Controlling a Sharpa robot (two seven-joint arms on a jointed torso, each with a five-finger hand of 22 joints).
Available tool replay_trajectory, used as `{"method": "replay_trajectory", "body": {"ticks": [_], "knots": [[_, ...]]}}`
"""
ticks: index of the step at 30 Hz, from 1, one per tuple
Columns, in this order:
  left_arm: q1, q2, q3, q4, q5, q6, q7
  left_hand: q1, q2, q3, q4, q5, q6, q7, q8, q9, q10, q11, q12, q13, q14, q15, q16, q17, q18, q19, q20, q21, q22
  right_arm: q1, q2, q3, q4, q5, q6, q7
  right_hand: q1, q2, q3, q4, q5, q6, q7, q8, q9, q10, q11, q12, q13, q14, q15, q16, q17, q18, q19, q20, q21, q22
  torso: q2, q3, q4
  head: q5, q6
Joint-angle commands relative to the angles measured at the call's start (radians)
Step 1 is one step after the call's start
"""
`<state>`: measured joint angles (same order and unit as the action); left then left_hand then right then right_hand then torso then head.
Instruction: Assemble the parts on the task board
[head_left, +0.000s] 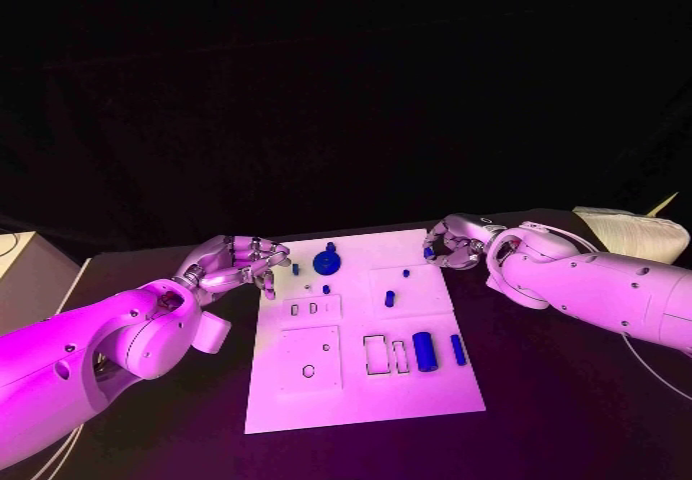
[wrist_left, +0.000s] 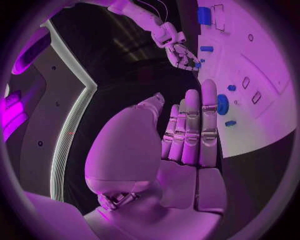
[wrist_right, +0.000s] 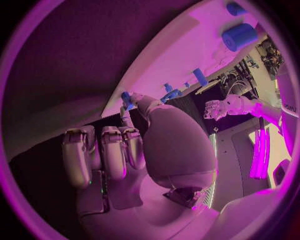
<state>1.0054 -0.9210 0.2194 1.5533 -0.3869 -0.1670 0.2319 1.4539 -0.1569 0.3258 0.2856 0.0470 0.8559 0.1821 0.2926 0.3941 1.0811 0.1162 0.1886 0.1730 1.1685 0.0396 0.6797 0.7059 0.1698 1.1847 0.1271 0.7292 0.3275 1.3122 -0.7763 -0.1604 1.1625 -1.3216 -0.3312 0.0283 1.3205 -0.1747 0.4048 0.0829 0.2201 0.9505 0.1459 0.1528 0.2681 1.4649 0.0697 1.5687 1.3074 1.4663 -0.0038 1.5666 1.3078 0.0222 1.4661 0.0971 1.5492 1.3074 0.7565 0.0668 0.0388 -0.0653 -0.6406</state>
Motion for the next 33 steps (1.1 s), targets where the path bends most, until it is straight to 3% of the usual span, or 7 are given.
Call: {"method": "replay_trajectory", "body": {"ticks": [1,14,24,28,33], "knots": [[0.000,0.000,0.000,0.002,-0.002,0.018,0.001,-0.008,0.002,-0.005,0.000,0.003,-0.006,0.002,0.001,0.002,-0.005,0.001,0.007,-0.002,-0.008,0.001,0.005,0.002,0.011,-0.009,-0.001,0.006,0.002,-0.001,0.002,0.000,0.000,-0.016,-0.042,-0.014,-0.013,-0.001,0.011,0.004,-0.038,0.028,-0.010,0.014,0.006,0.106,-0.014,0.002,0.263,0.104,-0.012,0.004,0.263,-0.017,0.098,-0.010,0.005,0.248,0.000,0.0003,0.0005,0.000,0.000],[0.000,-0.001,0.000,0.002,-0.002,0.022,-0.003,-0.009,0.002,-0.006,0.001,0.003,-0.006,0.003,0.001,0.002,-0.005,0.002,0.007,-0.002,-0.008,0.002,0.007,0.003,0.011,-0.010,-0.001,0.008,0.003,-0.001,0.012,0.000,-0.006,-0.040,-0.096,-0.038,-0.037,0.007,0.016,0.034,-0.124,0.127,-0.048,0.068,0.041,0.106,-0.048,0.002,0.263,0.104,-0.043,0.004,0.263,-0.017,0.097,-0.038,0.004,0.249,0.000,0.0003,0.0012,0.001,-0.001],[0.000,-0.001,0.000,0.003,-0.002,0.024,-0.005,-0.011,0.003,-0.006,0.001,0.003,-0.006,0.003,0.001,0.002,-0.005,0.002,0.007,-0.002,-0.009,0.002,0.008,0.005,0.011,-0.011,-0.001,0.010,0.005,-0.001,0.018,0.000,-0.001,-0.044,-0.135,-0.045,-0.037,0.015,0.019,0.039,-0.133,0.138,-0.053,0.079,0.048,0.106,-0.053,0.002,0.263,0.104,-0.048,0.004,0.263,-0.017,0.097,-0.043,0.004,0.249,-0.001,0.0003,0.0004,0.002,0.001],[0.000,-0.001,0.000,0.002,-0.002,0.024,-0.005,-0.011,0.003,-0.006,0.001,0.003,-0.006,0.003,0.001,0.002,-0.005,0.002,0.007,-0.002,-0.009,0.002,0.008,0.005,0.011,-0.011,-0.001,0.010,0.005,-0.001,0.013,0.000,0.022,-0.037,-0.146,-0.046,-0.038,0.015,0.019,0.040,-0.132,0.133,-0.051,0.077,0.048,0.106,-0.052,0.002,0.263,0.104,-0.048,0.004,0.263,-0.017,0.097,-0.043,0.004,0.248,-0.002,0.0001,0.0001,0.003,0.000],[0.000,-0.003,0.000,0.001,-0.002,0.024,-0.006,-0.011,0.003,-0.006,0.001,0.003,-0.006,0.003,0.001,0.002,-0.005,0.002,0.007,-0.002,-0.009,0.002,0.008,0.005,0.011,-0.011,-0.001,0.010,0.005,0.001,-0.010,0.003,0.099,-0.024,-0.151,-0.055,-0.037,0.016,0.021,0.042,-0.127,0.126,-0.047,0.075,0.048,0.106,-0.050,0.002,0.263,0.104,-0.046,0.004,0.263,-0.017,0.097,-0.043,0.003,0.248,-0.003,-0.0019,-0.0019,0.008,-0.002]]}}
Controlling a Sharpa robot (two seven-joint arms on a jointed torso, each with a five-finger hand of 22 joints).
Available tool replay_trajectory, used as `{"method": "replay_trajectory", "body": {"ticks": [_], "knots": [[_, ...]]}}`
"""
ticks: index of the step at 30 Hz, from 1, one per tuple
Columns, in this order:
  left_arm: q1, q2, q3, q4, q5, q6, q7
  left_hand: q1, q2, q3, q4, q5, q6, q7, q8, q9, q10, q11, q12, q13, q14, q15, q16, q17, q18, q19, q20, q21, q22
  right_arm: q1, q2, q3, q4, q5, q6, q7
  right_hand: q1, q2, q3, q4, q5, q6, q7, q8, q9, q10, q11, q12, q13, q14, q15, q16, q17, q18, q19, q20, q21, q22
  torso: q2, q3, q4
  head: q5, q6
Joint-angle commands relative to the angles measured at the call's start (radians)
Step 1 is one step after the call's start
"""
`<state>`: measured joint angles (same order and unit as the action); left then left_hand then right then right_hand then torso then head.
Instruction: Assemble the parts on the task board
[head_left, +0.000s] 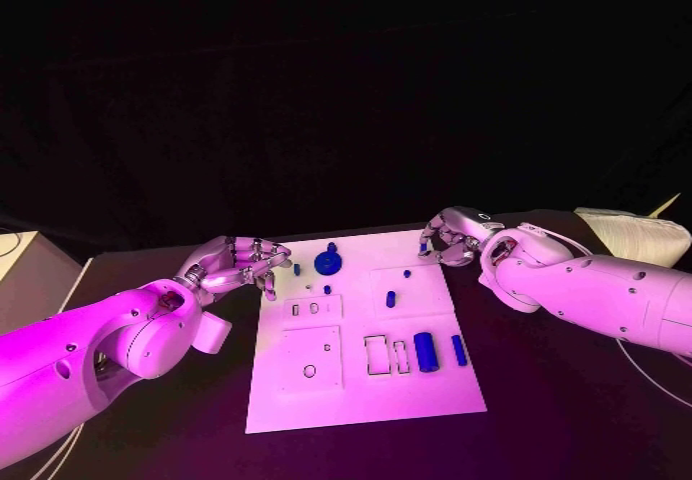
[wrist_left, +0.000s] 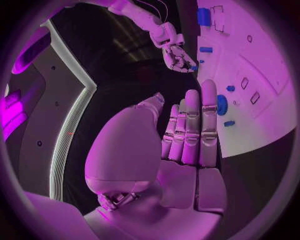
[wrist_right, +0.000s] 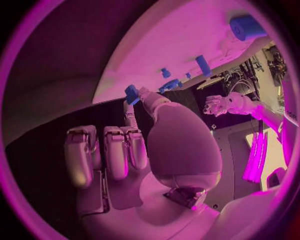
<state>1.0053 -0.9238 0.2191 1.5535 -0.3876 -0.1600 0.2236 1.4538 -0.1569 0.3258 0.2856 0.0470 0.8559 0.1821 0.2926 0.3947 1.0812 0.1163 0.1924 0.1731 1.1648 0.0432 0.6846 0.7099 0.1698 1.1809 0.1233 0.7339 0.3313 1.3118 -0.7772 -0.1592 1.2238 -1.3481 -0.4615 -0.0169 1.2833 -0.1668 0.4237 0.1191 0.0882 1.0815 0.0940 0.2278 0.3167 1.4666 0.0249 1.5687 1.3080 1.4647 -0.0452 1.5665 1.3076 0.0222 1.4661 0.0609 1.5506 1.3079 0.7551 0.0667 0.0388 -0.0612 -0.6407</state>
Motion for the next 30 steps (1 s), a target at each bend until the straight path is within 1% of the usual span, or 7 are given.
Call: {"method": "replay_trajectory", "body": {"ticks": [1,3,11,16,17,22,30], "knots": [[0.000,-0.001,0.001,0.000,-0.002,0.017,0.002,-0.011,0.003,-0.006,0.001,0.003,-0.006,0.003,0.001,0.001,-0.005,0.002,0.003,-0.002,-0.006,-0.002,0.004,0.001,0.011,-0.007,0.003,0.006,0.001,0.004,-0.012,0.003,0.055,0.006,-0.021,-0.013,0.000,0.008,0.003,0.006,0.006,-0.007,0.005,-0.001,-0.001,0.104,-0.005,0.002,0.263,0.106,-0.004,0.004,0.263,-0.017,0.097,-0.007,0.002,0.248,-0.002,-0.0021,-0.0030,0.004,-0.002],[0.000,-0.001,0.001,-0.003,-0.002,0.016,0.002,-0.011,0.003,-0.006,0.001,0.003,-0.006,0.003,0.001,0.001,-0.005,0.002,0.003,-0.002,-0.006,-0.002,0.004,0.001,0.011,-0.007,0.003,0.006,0.001,0.009,-0.016,0.005,0.089,0.013,-0.021,-0.021,-0.001,0.008,0.003,0.007,0.008,-0.009,0.006,-0.002,-0.001,0.104,-0.004,0.002,0.263,0.106,-0.003,0.004,0.263,-0.017,0.097,-0.007,0.002,0.247,-0.003,-0.0030,-0.0046,0.005,0.000],[0.000,0.006,0.001,-0.018,0.000,0.013,0.002,-0.012,0.004,-0.006,0.001,0.003,-0.005,0.003,0.001,0.002,-0.004,0.002,0.004,-0.001,-0.007,-0.002,0.006,0.003,0.011,-0.009,0.003,0.008,0.003,0.024,0.021,0.008,0.189,0.027,-0.035,-0.071,0.002,0.009,0.007,0.006,0.026,-0.015,0.009,-0.003,0.001,0.104,-0.001,0.002,0.263,0.106,0.000,0.004,0.263,-0.016,0.096,-0.004,0.000,0.246,-0.013,-0.0139,-0.0076,0.014,-0.005],[0.000,0.015,0.001,-0.027,0.002,0.011,0.003,-0.012,0.004,-0.006,0.001,0.002,-0.005,0.002,0.001,0.002,-0.004,0.001,0.004,-0.001,-0.007,-0.002,0.006,0.003,0.011,-0.009,0.003,0.009,0.003,0.016,0.071,0.008,0.227,0.033,-0.048,-0.092,0.005,0.006,0.011,0.003,0.049,-0.020,0.011,-0.004,0.003,0.104,0.000,0.002,0.263,0.106,0.002,0.004,0.263,-0.016,0.096,-0.002,0.000,0.246,-0.019,-0.0195,-0.0086,0.031,-0.013],[0.000,0.017,0.001,-0.030,0.002,0.011,0.003,-0.012,0.004,-0.006,0.001,0.002,-0.005,0.002,0.001,0.002,-0.004,0.001,0.004,-0.001,-0.007,-0.002,0.006,0.003,0.011,-0.009,0.003,0.009,0.003,0.012,0.089,0.007,0.234,0.031,-0.047,-0.103,0.005,0.006,0.011,0.003,0.049,-0.020,0.011,-0.004,0.003,0.104,0.001,0.002,0.263,0.106,0.003,0.004,0.263,-0.016,0.096,-0.002,0.000,0.245,-0.021,-0.0221,-0.0094,0.038,-0.016],[0.000,0.026,0.000,-0.038,0.003,0.006,0.003,-0.012,0.005,-0.006,0.001,0.003,-0.005,0.002,0.001,0.002,-0.004,0.001,0.004,-0.001,-0.008,-0.002,0.007,0.004,0.011,-0.010,0.003,0.010,0.004,-0.007,0.158,0.004,0.229,0.015,-0.040,-0.150,0.005,0.006,0.012,0.003,0.051,-0.021,0.011,-0.004,0.004,0.104,0.001,0.002,0.263,0.106,0.003,0.004,0.263,-0.016,0.096,-0.002,-0.002,0.244,-0.026,-0.0347,-0.0099,0.043,-0.025],[0.000,0.027,0.000,-0.041,0.004,-0.004,0.002,-0.012,0.005,-0.006,0.001,0.003,-0.004,0.001,0.002,0.002,-0.003,0.001,0.005,-0.001,-0.007,-0.002,0.010,0.006,0.012,-0.011,0.003,0.013,0.006,-0.051,0.238,0.001,0.197,-0.050,-0.035,-0.215,0.006,0.005,0.013,0.002,0.055,-0.026,0.013,-0.007,0.004,0.104,0.002,0.002,0.263,0.106,0.004,0.004,0.263,-0.015,0.094,-0.001,-0.007,0.240,-0.027,-0.0410,-0.0031,0.050,-0.037]]}}
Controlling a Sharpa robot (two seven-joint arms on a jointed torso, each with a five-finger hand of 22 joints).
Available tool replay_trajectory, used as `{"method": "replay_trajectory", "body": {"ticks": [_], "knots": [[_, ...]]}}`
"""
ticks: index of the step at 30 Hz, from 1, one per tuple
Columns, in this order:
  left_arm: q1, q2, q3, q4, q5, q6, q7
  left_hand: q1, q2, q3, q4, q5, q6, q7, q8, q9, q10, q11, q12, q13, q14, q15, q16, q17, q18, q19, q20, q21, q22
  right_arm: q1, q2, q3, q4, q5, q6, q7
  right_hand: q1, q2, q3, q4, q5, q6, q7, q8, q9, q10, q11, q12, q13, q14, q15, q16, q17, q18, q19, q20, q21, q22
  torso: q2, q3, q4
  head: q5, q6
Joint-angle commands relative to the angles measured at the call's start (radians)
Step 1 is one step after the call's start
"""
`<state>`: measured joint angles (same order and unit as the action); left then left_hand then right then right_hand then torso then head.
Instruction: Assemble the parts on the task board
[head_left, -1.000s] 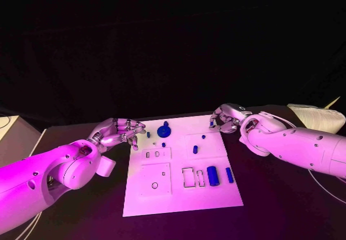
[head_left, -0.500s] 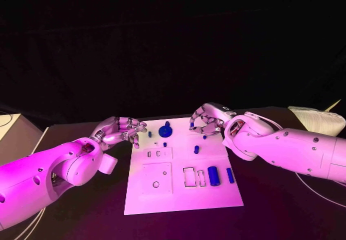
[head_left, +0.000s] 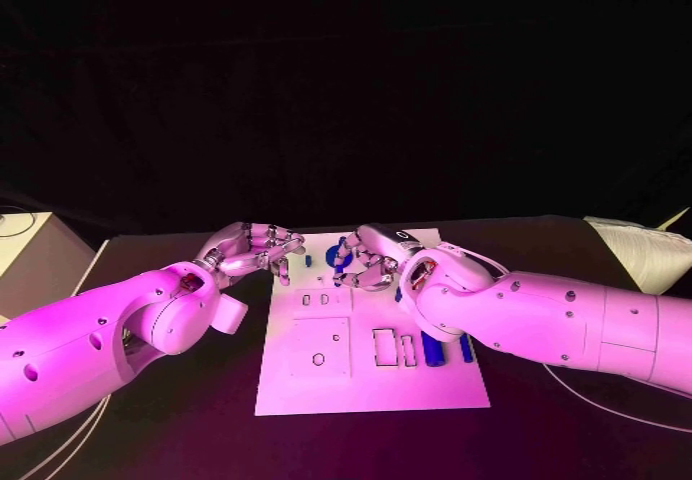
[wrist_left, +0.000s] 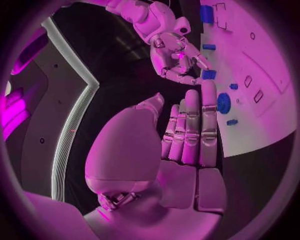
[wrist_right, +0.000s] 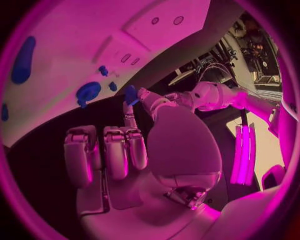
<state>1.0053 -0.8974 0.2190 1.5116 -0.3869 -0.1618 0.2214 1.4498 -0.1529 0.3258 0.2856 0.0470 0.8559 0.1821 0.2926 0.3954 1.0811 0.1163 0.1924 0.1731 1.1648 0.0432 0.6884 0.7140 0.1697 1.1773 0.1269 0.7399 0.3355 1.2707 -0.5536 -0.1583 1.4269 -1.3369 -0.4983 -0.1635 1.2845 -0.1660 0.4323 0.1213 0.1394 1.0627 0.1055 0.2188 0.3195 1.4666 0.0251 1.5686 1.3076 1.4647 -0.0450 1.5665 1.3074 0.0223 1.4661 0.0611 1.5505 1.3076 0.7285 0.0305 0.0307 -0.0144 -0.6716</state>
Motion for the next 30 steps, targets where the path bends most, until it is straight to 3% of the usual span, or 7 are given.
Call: {"method": "replay_trajectory", "body": {"ticks": [1,8,13,21,30], "knots": [[0.000,0.000,0.001,0.001,0.003,-0.004,0.004,-0.007,0.001,-0.006,0.001,0.003,-0.004,0.001,0.002,0.001,-0.003,0.001,0.005,-0.001,-0.007,-0.002,0.007,0.002,0.012,-0.007,-0.001,0.007,0.002,-0.015,0.024,-0.001,-0.010,-0.074,0.002,-0.081,0.005,0.004,0.005,-0.001,0.005,-0.008,0.002,0.002,0.001,0.104,0.002,0.002,0.263,0.106,0.004,0.004,0.263,-0.015,0.094,-0.001,-0.007,0.240,0.000,-0.0048,0.0054,0.005,-0.008],[0.000,-0.004,0.001,0.006,0.002,-0.007,0.003,-0.008,0.001,-0.006,0.000,0.003,-0.004,0.001,0.002,0.001,-0.003,0.000,0.005,-0.001,-0.007,-0.003,0.009,0.003,0.012,-0.007,-0.001,0.009,0.003,-0.042,0.074,-0.003,-0.042,-0.135,-0.001,-0.134,0.005,0.003,0.006,-0.002,0.008,-0.009,0.002,0.001,0.001,0.104,0.002,0.002,0.263,0.106,0.005,0.004,0.263,-0.015,0.094,0.000,-0.007,0.240,0.002,-0.0054,0.0073,0.011,-0.015],[0.001,-0.008,0.001,0.011,0.002,-0.008,0.002,-0.007,0.001,-0.006,0.000,0.003,-0.004,0.001,0.002,0.002,-0.003,0.000,0.005,-0.001,-0.006,-0.003,0.010,0.004,0.012,-0.008,-0.001,0.011,0.004,-0.054,0.096,-0.004,-0.055,-0.161,0.001,-0.149,0.007,0.002,0.007,-0.003,0.011,-0.010,0.003,0.001,0.001,0.104,0.003,0.002,0.263,0.106,0.005,0.004,0.263,-0.015,0.094,0.000,-0.006,0.241,0.001,-0.0021,0.0033,0.017,-0.019],[0.001,-0.011,0.001,0.014,0.002,-0.007,0.001,-0.008,0.001,-0.007,0.000,0.003,-0.003,0.001,0.002,0.002,-0.003,0.000,0.005,-0.001,-0.006,-0.003,0.012,0.006,0.012,-0.008,-0.001,0.013,0.006,-0.063,0.104,-0.005,-0.061,-0.182,0.009,-0.159,0.007,0.000,0.007,-0.004,0.012,-0.010,0.003,0.001,0.002,0.104,0.003,0.002,0.263,0.106,0.005,0.004,0.263,-0.015,0.094,0.000,-0.006,0.241,0.001,-0.0008,0.0022,0.022,-0.027],[0.000,-0.010,0.001,0.014,0.001,-0.004,0.001,-0.009,0.001,-0.007,0.001,0.003,-0.003,0.001,0.002,0.002,-0.003,0.000,0.006,-0.001,-0.006,-0.003,0.014,0.007,0.012,-0.008,-0.001,0.015,0.007,-0.070,0.102,-0.005,-0.064,-0.200,0.025,-0.169,0.001,-0.006,0.004,-0.003,0.009,-0.013,0.005,0.000,0.003,0.104,0.005,0.002,0.263,0.106,0.006,0.004,0.263,-0.014,0.093,0.001,-0.008,0.240,0.001,-0.0009,0.0012,0.018,-0.030]]}}
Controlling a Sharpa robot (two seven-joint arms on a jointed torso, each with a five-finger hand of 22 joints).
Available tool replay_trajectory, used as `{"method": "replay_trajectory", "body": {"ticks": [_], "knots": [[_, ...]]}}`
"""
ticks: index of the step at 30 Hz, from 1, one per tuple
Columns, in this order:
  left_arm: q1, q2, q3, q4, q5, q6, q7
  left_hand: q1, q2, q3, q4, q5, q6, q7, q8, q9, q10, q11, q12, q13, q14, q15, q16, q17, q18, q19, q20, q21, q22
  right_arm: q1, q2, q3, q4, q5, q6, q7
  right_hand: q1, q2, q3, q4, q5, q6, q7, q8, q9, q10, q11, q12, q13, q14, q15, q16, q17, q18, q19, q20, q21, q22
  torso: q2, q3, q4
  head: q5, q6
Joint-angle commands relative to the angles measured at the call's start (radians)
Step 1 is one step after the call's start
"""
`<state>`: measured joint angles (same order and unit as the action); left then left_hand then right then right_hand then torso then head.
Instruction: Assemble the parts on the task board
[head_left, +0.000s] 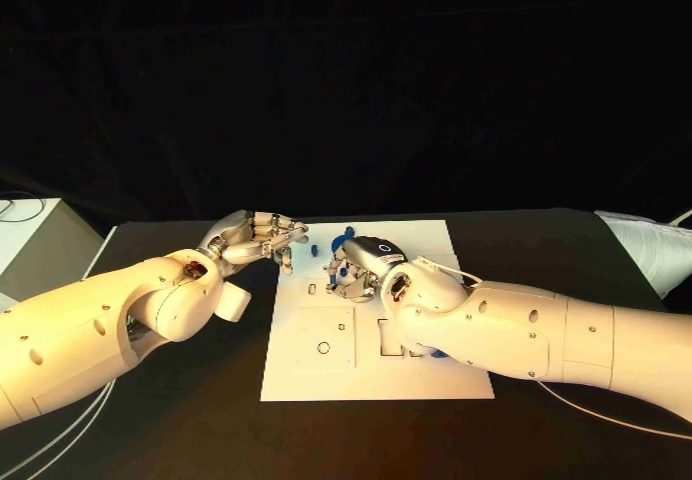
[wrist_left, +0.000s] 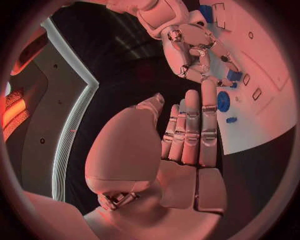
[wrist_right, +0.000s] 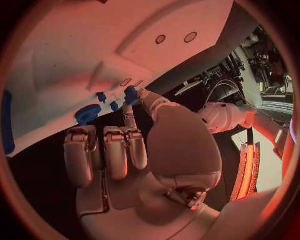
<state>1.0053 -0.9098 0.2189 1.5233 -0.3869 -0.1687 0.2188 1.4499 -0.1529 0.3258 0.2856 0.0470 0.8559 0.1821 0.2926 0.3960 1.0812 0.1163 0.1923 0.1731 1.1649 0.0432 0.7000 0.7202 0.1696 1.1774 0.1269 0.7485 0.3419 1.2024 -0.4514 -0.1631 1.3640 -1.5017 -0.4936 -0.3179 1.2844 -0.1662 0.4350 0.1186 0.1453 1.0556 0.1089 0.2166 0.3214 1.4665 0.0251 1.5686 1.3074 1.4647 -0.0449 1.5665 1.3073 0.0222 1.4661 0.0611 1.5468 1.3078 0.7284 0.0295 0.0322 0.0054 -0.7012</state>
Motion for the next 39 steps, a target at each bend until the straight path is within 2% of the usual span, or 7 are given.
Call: {"method": "replay_trajectory", "body": {"ticks": [1,17,24,31,39], "knots": [[0.000,0.003,0.001,0.001,0.001,0.003,0.003,-0.009,0.002,-0.007,0.001,0.003,-0.003,0.001,0.002,0.001,-0.003,0.000,0.006,-0.001,-0.006,-0.003,0.004,0.002,0.012,-0.009,-0.001,0.008,0.002,-0.003,0.000,0.000,-0.001,-0.039,0.021,-0.017,0.001,-0.006,0.001,0.000,0.003,-0.005,0.002,0.002,0.001,0.104,0.005,0.002,0.263,0.106,0.006,0.004,0.263,-0.014,0.093,0.001,-0.004,0.239,0.001,0.0000,-0.0004,-0.002,0.000],[0.000,0.003,0.001,0.002,0.001,0.006,0.004,-0.009,0.002,-0.008,0.001,0.003,-0.003,0.000,0.003,0.001,-0.003,0.000,0.006,-0.001,-0.005,-0.003,0.007,0.003,0.012,-0.009,-0.001,0.011,0.004,-0.015,0.006,-0.001,-0.013,-0.060,0.024,-0.054,-0.004,-0.009,-0.001,0.002,0.000,-0.007,0.003,0.002,0.001,0.104,0.006,0.002,0.263,0.106,0.008,0.004,0.263,-0.014,0.093,0.002,-0.006,0.237,0.001,-0.0008,0.0023,0.002,-0.010],[0.000,0.002,0.001,0.000,0.001,0.007,0.004,-0.010,0.002,-0.008,0.001,0.003,-0.003,0.000,0.003,0.001,-0.003,0.000,0.006,-0.001,-0.005,-0.003,0.008,0.004,0.012,-0.010,-0.001,0.012,0.004,-0.019,0.007,-0.001,-0.017,-0.064,0.021,-0.059,-0.006,-0.010,-0.002,0.003,0.000,-0.008,0.003,0.001,0.001,0.104,0.006,0.002,0.263,0.106,0.008,0.004,0.263,-0.014,0.092,0.003,-0.007,0.237,0.001,-0.0007,-0.0007,0.005,-0.011],[0.000,0.005,0.001,-0.001,0.001,0.009,0.004,-0.010,0.002,-0.008,0.001,0.003,-0.003,0.000,0.003,0.001,-0.003,0.000,0.006,-0.001,-0.005,-0.003,0.008,0.004,0.012,-0.010,-0.001,0.012,0.004,-0.021,0.009,-0.002,-0.021,-0.066,0.022,-0.061,-0.008,-0.011,-0.002,0.004,-0.001,-0.008,0.004,0.001,0.002,0.104,0.007,0.002,0.263,0.106,0.008,0.004,0.263,-0.013,0.092,0.003,-0.009,0.236,0.001,-0.0008,-0.0008,0.004,-0.016],[0.000,0.005,0.001,-0.002,0.001,0.010,0.005,-0.010,0.002,-0.008,0.001,0.003,-0.003,0.000,0.003,0.001,-0.003,0.000,0.006,-0.001,-0.005,-0.003,0.008,0.004,0.012,-0.010,-0.001,0.012,0.004,-0.022,0.010,-0.002,-0.024,-0.062,0.026,-0.054,-0.019,-0.024,-0.011,0.009,-0.008,-0.016,0.007,-0.004,0.002,0.104,0.010,0.002,0.263,0.106,0.011,0.004,0.263,-0.012,0.090,0.006,-0.014,0.231,0.000,0.0001,-0.0004,0.005,-0.020]]}}
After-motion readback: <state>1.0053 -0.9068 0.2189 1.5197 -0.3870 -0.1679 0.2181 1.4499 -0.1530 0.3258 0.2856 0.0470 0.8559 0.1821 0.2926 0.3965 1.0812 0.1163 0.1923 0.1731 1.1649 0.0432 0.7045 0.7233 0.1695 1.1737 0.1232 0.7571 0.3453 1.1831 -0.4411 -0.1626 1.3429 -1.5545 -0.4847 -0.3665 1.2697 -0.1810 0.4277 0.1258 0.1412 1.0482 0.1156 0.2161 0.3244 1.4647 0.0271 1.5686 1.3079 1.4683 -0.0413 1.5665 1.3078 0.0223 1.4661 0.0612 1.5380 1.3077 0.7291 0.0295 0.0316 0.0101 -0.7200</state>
